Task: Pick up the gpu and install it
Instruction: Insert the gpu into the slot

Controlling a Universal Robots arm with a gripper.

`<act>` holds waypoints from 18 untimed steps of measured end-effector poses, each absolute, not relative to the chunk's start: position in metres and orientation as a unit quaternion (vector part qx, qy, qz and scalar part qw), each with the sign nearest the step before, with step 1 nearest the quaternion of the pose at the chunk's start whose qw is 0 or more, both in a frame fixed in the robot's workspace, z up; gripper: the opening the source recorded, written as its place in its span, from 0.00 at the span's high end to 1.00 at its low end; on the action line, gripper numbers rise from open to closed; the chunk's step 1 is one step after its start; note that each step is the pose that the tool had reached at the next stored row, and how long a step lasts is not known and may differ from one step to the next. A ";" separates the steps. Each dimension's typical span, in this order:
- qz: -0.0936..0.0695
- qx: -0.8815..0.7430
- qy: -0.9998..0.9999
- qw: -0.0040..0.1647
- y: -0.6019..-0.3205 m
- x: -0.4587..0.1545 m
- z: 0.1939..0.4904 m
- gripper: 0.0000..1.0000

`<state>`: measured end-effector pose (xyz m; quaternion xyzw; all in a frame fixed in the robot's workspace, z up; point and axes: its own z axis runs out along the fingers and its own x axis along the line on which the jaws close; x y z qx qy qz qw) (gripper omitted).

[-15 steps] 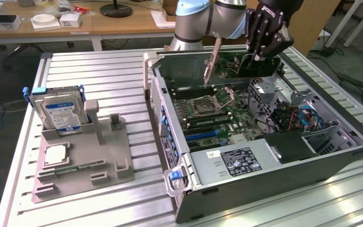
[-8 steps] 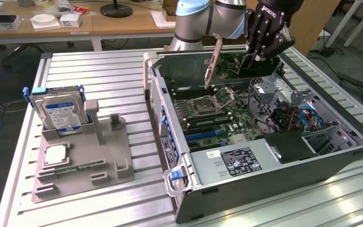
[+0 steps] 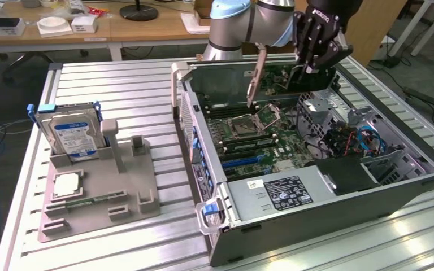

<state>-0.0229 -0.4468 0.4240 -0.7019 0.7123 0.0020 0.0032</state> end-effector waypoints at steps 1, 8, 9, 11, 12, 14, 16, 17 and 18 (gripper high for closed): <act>0.002 -0.700 0.714 0.003 -0.447 -0.023 0.423 0.74; 0.003 -0.691 0.722 0.004 -0.446 -0.023 0.419 0.74; 0.003 -0.691 0.722 0.004 -0.446 -0.023 0.418 0.74; 0.003 -0.691 0.722 0.004 -0.446 -0.023 0.416 0.74; 0.003 -0.691 0.722 0.004 -0.446 -0.023 0.415 0.74; 0.003 -0.691 0.722 0.004 -0.446 -0.023 0.413 0.74; 0.003 -0.691 0.722 0.004 -0.446 -0.023 0.411 0.74; 0.003 -0.691 0.722 0.004 -0.446 -0.023 0.409 0.74; 0.003 -0.691 0.722 0.004 -0.446 -0.023 0.408 0.74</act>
